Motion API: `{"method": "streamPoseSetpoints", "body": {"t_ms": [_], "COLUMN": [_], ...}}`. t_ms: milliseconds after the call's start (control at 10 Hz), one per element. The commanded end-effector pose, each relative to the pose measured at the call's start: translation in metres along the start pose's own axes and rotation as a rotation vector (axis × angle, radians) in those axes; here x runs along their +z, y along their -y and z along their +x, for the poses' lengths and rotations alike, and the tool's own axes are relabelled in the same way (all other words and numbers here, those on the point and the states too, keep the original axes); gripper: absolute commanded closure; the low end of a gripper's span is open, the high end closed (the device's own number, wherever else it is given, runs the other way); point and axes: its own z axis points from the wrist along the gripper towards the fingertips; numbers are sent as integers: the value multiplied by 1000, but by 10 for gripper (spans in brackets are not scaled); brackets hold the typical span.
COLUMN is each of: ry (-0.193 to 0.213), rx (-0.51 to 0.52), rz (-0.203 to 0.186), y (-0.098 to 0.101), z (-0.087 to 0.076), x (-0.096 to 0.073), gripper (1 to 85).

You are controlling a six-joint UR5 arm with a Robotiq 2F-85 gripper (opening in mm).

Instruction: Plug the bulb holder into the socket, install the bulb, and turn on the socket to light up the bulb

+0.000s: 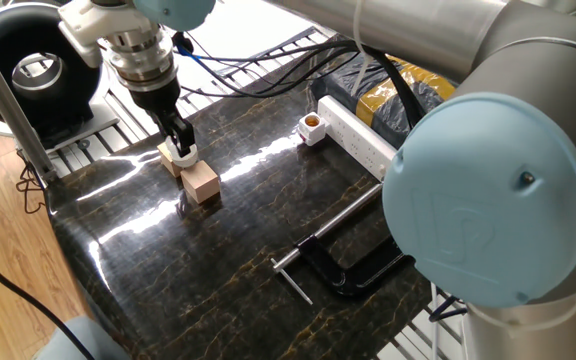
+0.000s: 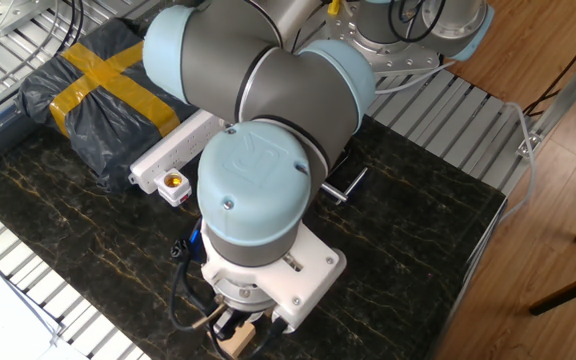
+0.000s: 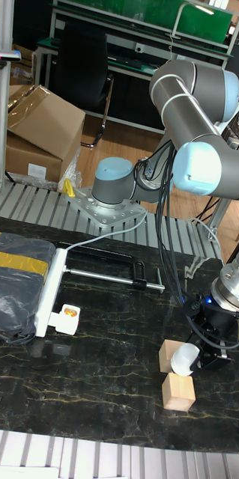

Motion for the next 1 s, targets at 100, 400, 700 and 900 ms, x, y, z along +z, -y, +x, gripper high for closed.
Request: {"method": "streamPoseSetpoints", "body": {"t_ms": [100, 400, 700, 900], "ry": [7, 18, 34, 46], "rx": [5, 22, 17, 9], "rz": [-3, -11, -25, -29], "y": [0, -2, -3, 0], "z": [-1, -3, -2, 1], "x": [-1, -3, -18, -35], "gripper": [417, 490, 520, 553]}}
